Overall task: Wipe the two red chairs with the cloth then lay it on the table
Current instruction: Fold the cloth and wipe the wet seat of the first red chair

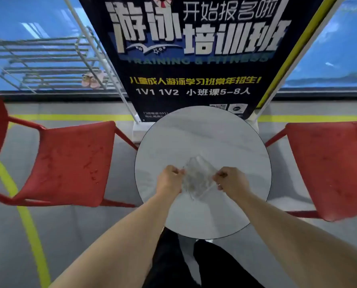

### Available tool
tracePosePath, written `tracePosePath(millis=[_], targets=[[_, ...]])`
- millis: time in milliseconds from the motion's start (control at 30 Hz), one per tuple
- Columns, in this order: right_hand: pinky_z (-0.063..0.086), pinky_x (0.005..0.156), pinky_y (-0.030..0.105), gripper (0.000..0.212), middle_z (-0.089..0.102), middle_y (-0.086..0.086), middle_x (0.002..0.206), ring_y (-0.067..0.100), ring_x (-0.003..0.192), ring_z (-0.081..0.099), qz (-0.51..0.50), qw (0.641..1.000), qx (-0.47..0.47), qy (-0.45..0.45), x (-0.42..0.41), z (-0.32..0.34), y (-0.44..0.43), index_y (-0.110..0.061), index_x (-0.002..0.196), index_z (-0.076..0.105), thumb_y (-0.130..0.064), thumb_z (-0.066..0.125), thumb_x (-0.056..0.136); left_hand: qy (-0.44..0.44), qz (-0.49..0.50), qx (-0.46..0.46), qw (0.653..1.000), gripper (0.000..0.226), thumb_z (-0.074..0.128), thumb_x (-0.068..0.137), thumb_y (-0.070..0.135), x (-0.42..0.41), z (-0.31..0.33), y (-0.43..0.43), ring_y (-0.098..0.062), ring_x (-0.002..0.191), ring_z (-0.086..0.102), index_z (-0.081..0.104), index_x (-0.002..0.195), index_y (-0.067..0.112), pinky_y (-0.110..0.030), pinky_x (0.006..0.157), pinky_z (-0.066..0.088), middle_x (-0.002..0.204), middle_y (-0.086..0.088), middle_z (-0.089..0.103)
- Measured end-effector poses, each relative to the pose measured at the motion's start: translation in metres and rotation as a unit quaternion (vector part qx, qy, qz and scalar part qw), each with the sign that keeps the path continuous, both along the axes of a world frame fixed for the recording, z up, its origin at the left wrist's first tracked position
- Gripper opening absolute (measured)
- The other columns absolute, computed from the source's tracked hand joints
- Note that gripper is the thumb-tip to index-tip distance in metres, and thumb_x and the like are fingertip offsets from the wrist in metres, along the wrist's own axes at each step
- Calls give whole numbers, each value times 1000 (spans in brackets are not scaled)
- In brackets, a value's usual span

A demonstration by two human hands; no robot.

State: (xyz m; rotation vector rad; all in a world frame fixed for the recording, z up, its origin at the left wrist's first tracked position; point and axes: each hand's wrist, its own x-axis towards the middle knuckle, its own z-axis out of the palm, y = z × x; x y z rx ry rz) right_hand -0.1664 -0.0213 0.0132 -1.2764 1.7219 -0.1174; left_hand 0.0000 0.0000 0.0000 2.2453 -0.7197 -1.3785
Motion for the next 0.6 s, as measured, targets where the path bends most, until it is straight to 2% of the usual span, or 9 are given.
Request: tracePosePath(millis=[100,167,200,233,300,333,433,533,600], targets=[[47,64,31,16,72,13,81,28,79,67,17,999,-20,44,3,-22,-13,-6,84,68,-19,60,86,-16,-37,23,999,26,61,85,34,3,-20,-22,-25,60,56,51,71,15,-44,74,58,69,-9,59],[43,63,27,14,70,10,83,27,77,64,26,997,-18,67,11,-40,-19,-9,84,69,-16,57,86,-23,-53,19,998,18,63,83,29,4,-36,-33,-26,67,59,57,72,17,-40,77,57,74,-12,64],[44,63,27,14,70,8,85,27,79,63,37,996,-22,82,16,-51,-22,-12,85,69,-15,55,86,-28,-65,11,997,9,63,82,25,5,-46,-38,-27,73,62,62,78,17,-36,78,55,84,-12,68],[45,65,28,16,70,7,90,28,83,63,51,993,-27,101,21,-62,-24,-14,87,69,-15,52,86,-34,-78,6,996,9,61,82,21,6,-56,-41,-27,82,63,65,89,16,-32,78,52,94,-11,69],[46,70,29,18,66,5,101,28,92,62,80,987,-41,132,30,-82,-26,-18,94,67,-17,51,88,-50,-97,1,994,23,58,83,14,8,-72,-45,-26,96,61,64,105,12,-25,80,44,105,-8,67],[45,71,29,17,64,3,105,27,96,61,85,985,-48,142,35,-91,-27,-18,96,67,-19,51,88,-55,-107,-2,993,24,57,83,11,9,-80,-47,-26,99,60,64,106,11,-24,80,42,105,-8,67],[46,71,31,15,59,4,107,27,97,59,91,980,-63,165,44,-111,-27,-17,94,65,-22,53,87,-67,-141,-3,988,25,52,81,3,9,-94,-50,-22,90,60,67,100,12,-23,75,43,100,-6,68],[45,79,33,18,57,4,110,26,104,55,111,974,-73,181,47,-121,-25,-16,99,65,-24,54,87,-88,-176,-17,980,29,48,81,0,9,-97,-50,-14,78,53,69,97,13,-15,64,36,87,0,64],[44,82,33,19,57,4,112,26,107,53,119,973,-74,184,49,-122,-26,-16,100,65,-23,51,89,-89,-197,-21,976,32,45,80,0,8,-93,-49,-15,76,54,70,96,12,-16,62,35,85,0,64]])
